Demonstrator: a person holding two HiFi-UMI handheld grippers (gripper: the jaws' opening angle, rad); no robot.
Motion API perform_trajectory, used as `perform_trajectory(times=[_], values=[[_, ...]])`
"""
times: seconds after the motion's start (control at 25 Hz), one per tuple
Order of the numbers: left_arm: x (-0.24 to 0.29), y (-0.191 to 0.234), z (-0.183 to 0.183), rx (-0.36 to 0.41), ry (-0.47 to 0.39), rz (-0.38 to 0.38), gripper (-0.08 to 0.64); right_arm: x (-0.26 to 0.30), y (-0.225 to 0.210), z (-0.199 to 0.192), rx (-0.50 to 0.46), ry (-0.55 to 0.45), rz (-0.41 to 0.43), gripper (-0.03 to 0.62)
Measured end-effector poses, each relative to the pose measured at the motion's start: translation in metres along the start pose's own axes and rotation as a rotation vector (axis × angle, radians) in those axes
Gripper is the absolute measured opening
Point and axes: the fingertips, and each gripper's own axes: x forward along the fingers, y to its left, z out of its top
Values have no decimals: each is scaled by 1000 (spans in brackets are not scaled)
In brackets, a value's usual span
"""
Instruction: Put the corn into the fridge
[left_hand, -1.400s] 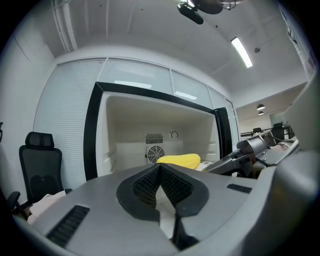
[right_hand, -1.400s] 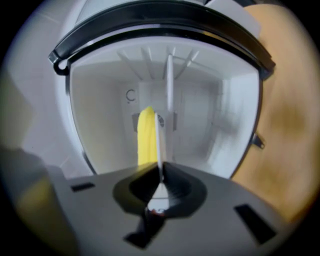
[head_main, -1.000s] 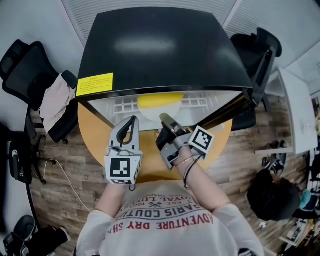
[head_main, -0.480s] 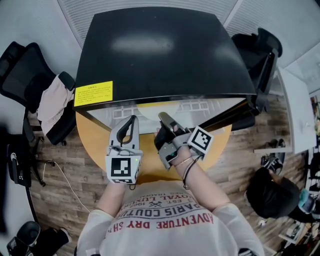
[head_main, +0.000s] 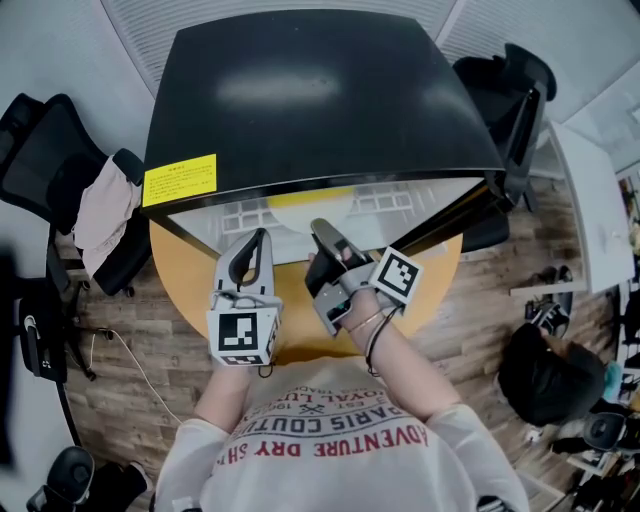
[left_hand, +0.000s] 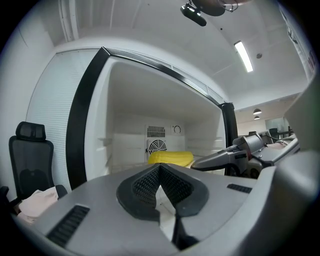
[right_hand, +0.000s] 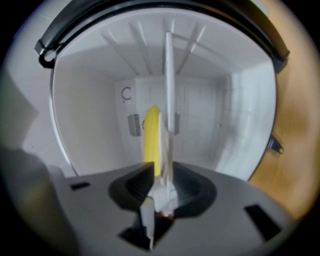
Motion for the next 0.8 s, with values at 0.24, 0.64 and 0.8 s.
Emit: perform_trajectory(times=[0.24,0.64,0.8], values=[[-14,-11,-3,-3,2,-3,25,-31,4,-28,-113,51,10,118],[-47,-28,-11,17,15,8,25,-69,-20,-19,-772,27,-170,29],[-52,-33,-17,-3,39,8,25,-81,-12,2,-1160,-35,-261,29]])
